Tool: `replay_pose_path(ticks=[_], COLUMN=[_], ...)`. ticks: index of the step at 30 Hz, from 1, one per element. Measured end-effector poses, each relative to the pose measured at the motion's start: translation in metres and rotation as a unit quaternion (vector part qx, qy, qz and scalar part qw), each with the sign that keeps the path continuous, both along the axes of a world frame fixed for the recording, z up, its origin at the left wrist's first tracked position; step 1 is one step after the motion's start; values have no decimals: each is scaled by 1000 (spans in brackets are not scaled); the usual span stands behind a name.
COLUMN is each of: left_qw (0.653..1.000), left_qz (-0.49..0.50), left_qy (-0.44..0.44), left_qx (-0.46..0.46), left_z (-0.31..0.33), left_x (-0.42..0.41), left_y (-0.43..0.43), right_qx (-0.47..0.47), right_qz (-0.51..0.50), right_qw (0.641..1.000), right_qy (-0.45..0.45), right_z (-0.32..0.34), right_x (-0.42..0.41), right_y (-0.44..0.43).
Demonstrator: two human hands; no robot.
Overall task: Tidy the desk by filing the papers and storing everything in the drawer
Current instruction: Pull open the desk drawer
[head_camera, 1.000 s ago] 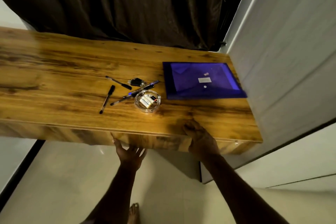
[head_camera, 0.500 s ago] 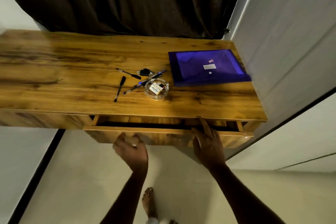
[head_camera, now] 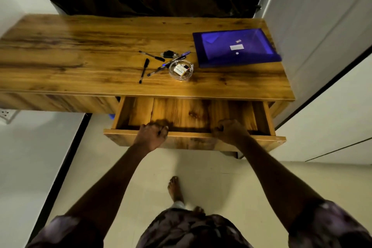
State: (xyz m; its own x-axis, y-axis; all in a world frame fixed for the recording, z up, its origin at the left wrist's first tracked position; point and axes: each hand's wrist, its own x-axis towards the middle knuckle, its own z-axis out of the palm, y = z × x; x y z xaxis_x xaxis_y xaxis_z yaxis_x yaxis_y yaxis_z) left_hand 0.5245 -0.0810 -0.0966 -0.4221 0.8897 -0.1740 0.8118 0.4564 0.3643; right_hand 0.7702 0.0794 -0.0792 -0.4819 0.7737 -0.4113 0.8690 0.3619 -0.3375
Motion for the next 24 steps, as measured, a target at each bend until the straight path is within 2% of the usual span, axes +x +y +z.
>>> replay_pose_path(ticks=[2,4,7,9,11,16,22,24], left_qw=[998,986,963,954,947,914,876,877], left_qz=[-6,7,-21,-47,-76,-137,-140,-144], left_qy=[-59,-167,-264,-278,-270,-278,-333,-337], left_qx=[-7,-12,-56,-103,-156,-262,-320,-311], left_z=[0,3,5,5,5,6,-3,-5], left_x=[0,-3,-9,-16,-21,-23,-17,-16], left_y=[-8,-15,-18,-20,-20,-24,-26,-19], right_qx=[-71,-120,-189,-275,-333,-358,-391,-396], right_qz=[30,54,97,105,113,142,158,174], right_qw=[997,991,977,956,934,911,885,877], right_qy=[-21,-22,2,-3,-55,-148,-198,-210], right_z=[-11,-22,-1,7,12,1,-9,-15], right_x=[10,15,14,12,11,10,4,4], right_y=[13,26,17,11,4,0,-8,-4])
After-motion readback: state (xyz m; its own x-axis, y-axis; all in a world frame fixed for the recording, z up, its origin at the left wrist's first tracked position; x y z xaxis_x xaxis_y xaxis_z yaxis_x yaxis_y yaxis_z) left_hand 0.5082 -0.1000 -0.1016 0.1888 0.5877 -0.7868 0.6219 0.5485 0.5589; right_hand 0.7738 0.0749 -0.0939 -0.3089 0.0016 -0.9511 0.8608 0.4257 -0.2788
